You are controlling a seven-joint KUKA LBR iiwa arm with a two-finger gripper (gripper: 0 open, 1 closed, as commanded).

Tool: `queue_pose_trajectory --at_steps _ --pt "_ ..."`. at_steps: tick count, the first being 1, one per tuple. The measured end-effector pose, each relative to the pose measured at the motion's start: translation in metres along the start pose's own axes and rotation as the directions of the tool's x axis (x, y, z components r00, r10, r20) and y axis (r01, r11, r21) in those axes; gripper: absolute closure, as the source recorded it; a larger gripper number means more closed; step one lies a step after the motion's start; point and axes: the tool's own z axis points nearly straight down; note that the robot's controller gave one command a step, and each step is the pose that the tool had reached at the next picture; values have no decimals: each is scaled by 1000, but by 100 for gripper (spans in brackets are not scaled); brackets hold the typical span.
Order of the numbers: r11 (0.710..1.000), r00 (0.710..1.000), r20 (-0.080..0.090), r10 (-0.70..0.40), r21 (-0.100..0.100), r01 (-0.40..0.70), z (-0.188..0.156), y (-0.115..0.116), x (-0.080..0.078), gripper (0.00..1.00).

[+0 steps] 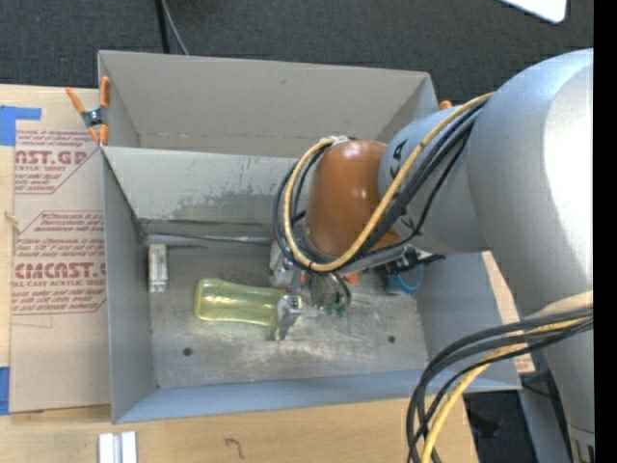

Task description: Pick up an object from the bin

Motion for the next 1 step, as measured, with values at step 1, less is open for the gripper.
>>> queue_pose_trajectory --at_steps 1 --pt "1000 1000 0 0 0 0 0 0 0 100"
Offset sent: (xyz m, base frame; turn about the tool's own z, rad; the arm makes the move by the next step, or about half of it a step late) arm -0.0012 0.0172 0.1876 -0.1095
